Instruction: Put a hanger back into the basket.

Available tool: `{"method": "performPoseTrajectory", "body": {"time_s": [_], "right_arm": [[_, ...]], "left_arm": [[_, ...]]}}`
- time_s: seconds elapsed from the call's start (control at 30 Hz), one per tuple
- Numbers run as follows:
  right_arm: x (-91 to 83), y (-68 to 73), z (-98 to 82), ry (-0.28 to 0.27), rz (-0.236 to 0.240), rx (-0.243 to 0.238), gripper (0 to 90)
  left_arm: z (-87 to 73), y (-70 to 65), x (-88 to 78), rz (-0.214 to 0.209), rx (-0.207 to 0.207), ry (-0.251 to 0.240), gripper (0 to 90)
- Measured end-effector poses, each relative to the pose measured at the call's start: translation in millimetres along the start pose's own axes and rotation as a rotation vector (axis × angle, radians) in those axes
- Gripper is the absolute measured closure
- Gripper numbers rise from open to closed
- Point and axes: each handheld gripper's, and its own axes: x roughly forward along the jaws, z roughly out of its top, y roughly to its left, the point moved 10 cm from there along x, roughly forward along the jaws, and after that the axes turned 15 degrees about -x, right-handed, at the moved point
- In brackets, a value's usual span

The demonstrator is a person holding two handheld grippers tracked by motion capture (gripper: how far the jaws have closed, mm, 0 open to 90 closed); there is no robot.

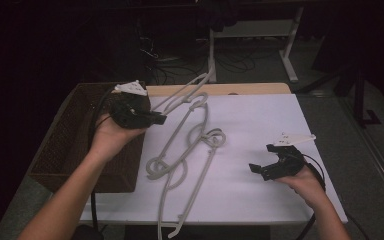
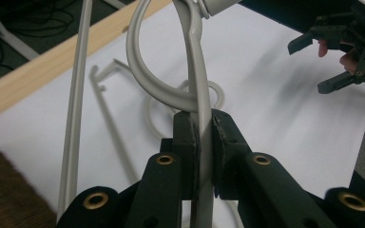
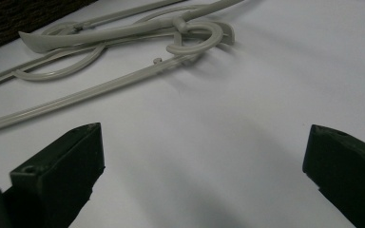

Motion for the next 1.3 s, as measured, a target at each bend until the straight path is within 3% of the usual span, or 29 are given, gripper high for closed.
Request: {"method": "performPoseTrajectory", "body": {"time_s": [0.3, 0.73, 1.1, 1.3], "right_arm": [[0.4, -0.9, -1.4, 0.005, 0.000, 0.004, 0.0], [1.0, -3.0, -3.4, 0.013, -0.010, 0.014, 0.0], [1.5, -4.8, -5.6, 0.022, -0.015, 0.020, 0.0], [1.8, -4.7, -5.3, 0.022, -0.017, 0.018, 0.0]], "left_arm": [[-11.0, 40.8, -42.3, 0.037, -0.019, -0.022, 82.1], [-55.8, 100.7, -84.9, 0.092, -0.113, -0.042, 82.1], [-84.6, 126.4, -112.3, 0.147, -0.164, -0.017, 82.2], [-97.5, 134.9, -116.4, 0.168, -0.181, 0.012, 82.2]]}}
